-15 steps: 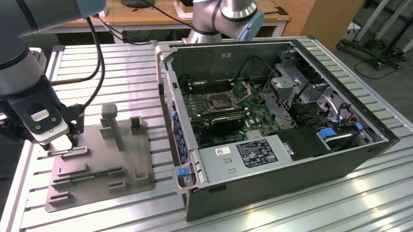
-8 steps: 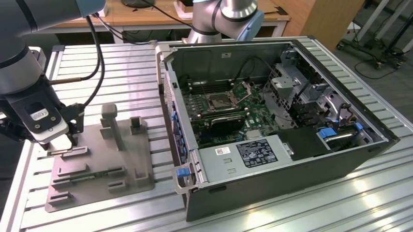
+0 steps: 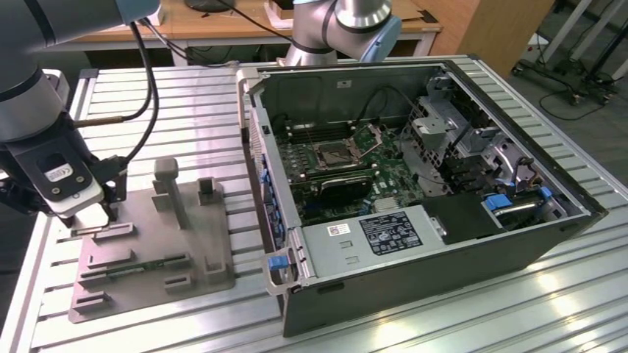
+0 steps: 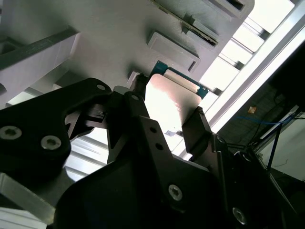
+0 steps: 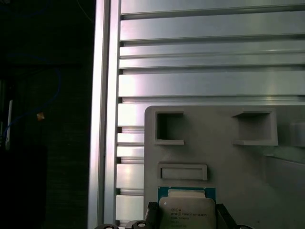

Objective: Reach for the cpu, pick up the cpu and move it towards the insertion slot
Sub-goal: 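Pick up the cpu and move it towards the insertion slot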

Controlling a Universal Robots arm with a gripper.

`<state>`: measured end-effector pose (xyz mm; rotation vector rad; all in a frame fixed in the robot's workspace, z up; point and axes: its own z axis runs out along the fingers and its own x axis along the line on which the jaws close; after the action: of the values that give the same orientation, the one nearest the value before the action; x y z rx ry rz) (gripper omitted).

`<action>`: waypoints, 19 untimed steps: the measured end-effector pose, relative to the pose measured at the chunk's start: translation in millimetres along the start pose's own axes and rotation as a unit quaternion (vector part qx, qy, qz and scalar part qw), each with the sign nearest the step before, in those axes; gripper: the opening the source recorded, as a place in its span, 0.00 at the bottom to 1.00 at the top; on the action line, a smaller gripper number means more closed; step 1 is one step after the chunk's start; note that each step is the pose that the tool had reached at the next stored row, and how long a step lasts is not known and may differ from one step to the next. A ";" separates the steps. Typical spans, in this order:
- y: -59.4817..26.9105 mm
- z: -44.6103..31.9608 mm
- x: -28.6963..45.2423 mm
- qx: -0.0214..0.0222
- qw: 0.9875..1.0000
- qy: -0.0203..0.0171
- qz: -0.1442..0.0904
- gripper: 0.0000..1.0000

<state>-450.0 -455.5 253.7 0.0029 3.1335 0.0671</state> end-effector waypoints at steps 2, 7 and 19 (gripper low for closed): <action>0.0 -1.0 0.0 0.000 1.000 0.000 0.000 0.54; 0.1 -3.3 0.0 0.000 1.000 0.000 0.000 0.54; 0.3 -8.3 -0.1 0.000 1.000 0.000 0.000 0.54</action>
<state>-450.0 -455.5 262.0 0.0028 3.1334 0.0672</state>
